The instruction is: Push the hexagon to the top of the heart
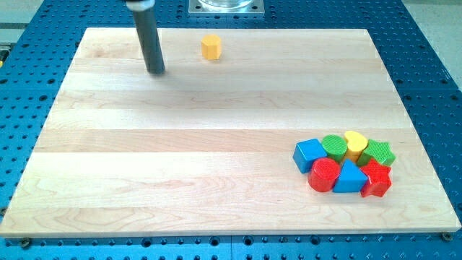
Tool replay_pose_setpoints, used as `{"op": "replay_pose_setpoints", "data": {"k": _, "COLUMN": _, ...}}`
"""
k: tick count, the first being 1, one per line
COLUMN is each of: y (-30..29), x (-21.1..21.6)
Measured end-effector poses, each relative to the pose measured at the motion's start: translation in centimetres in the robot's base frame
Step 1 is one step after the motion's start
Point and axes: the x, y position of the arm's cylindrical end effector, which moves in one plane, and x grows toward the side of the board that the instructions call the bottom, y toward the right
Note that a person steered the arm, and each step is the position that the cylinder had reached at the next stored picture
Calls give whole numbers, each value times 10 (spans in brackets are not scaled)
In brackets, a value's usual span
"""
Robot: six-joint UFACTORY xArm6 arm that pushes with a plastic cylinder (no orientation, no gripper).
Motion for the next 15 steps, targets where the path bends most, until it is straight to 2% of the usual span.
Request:
{"op": "replay_pose_setpoints", "data": {"k": 1, "y": 26, "x": -57}}
{"op": "replay_pose_setpoints", "data": {"k": 2, "y": 92, "x": -49}}
{"op": "replay_pose_setpoints", "data": {"k": 3, "y": 142, "x": 31}}
{"op": "replay_pose_setpoints", "data": {"k": 4, "y": 185, "x": 81}}
{"op": "replay_pose_setpoints", "data": {"k": 5, "y": 197, "x": 85}}
{"op": "replay_pose_setpoints", "data": {"k": 7, "y": 192, "x": 65}}
{"op": "replay_pose_setpoints", "data": {"k": 9, "y": 261, "x": 106}}
{"op": "replay_pose_setpoints", "data": {"k": 10, "y": 258, "x": 112}}
{"op": "replay_pose_setpoints", "data": {"k": 11, "y": 281, "x": 165}}
{"op": "replay_pose_setpoints", "data": {"k": 12, "y": 260, "x": 145}}
{"op": "replay_pose_setpoints", "data": {"k": 13, "y": 293, "x": 142}}
{"op": "replay_pose_setpoints", "data": {"k": 14, "y": 302, "x": 165}}
{"op": "replay_pose_setpoints", "data": {"k": 15, "y": 301, "x": 169}}
